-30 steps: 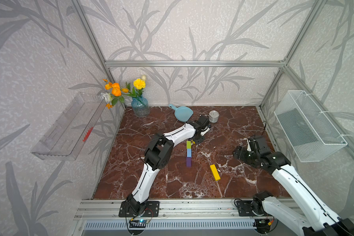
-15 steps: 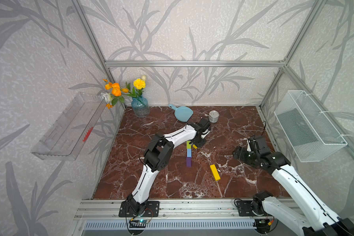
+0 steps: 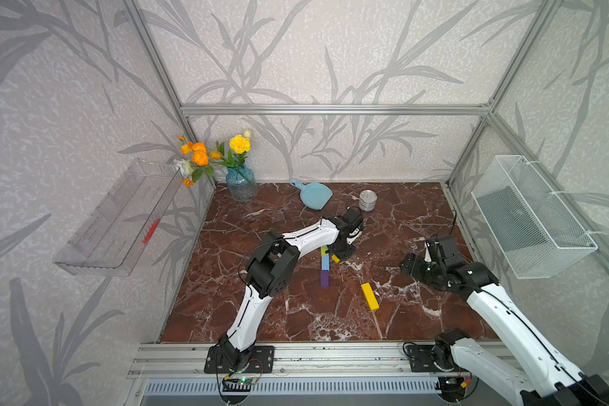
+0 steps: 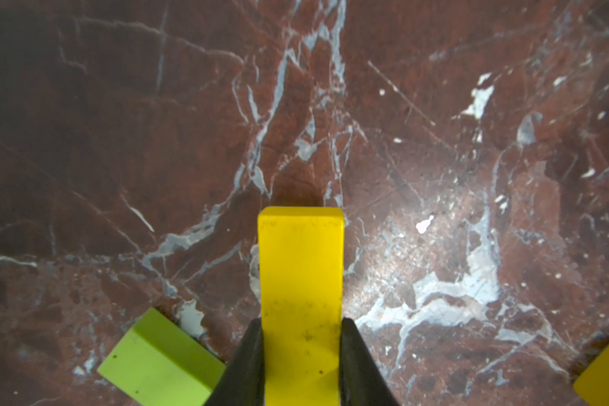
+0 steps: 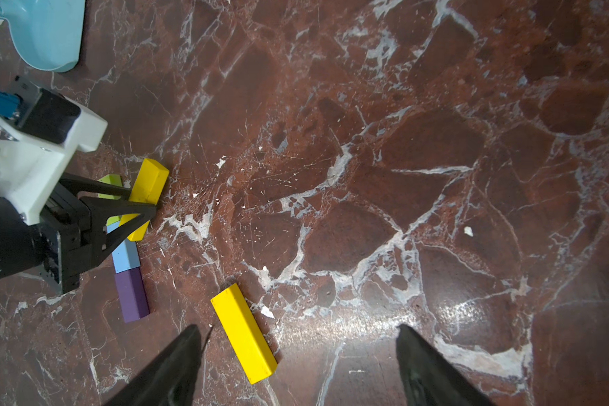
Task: Assemble the letter k with building blocks
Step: Assemble the building block at the center of the board.
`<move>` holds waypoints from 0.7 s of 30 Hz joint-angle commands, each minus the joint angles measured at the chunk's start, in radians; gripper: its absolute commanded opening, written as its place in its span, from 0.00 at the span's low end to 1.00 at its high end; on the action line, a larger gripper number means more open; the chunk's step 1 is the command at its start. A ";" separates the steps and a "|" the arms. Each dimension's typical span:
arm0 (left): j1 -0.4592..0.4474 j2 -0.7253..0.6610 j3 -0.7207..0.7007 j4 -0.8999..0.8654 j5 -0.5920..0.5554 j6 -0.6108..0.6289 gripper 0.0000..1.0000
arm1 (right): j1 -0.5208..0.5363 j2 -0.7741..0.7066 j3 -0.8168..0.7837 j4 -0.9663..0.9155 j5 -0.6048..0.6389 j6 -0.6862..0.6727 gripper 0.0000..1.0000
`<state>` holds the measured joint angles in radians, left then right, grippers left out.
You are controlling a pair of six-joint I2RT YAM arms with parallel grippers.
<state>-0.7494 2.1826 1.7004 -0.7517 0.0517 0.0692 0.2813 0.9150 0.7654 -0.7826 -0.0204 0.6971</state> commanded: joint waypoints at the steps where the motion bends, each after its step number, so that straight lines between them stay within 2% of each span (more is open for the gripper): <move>1: -0.004 -0.052 -0.012 -0.018 -0.016 0.037 0.29 | 0.002 -0.011 -0.009 0.002 0.004 0.009 0.86; 21: 0.005 -0.022 -0.010 -0.025 0.015 0.083 0.29 | 0.006 -0.019 -0.015 -0.004 0.013 0.014 0.86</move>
<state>-0.7460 2.1822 1.6951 -0.7551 0.0551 0.1379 0.2832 0.9081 0.7605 -0.7826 -0.0196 0.7071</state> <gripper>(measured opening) 0.301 0.864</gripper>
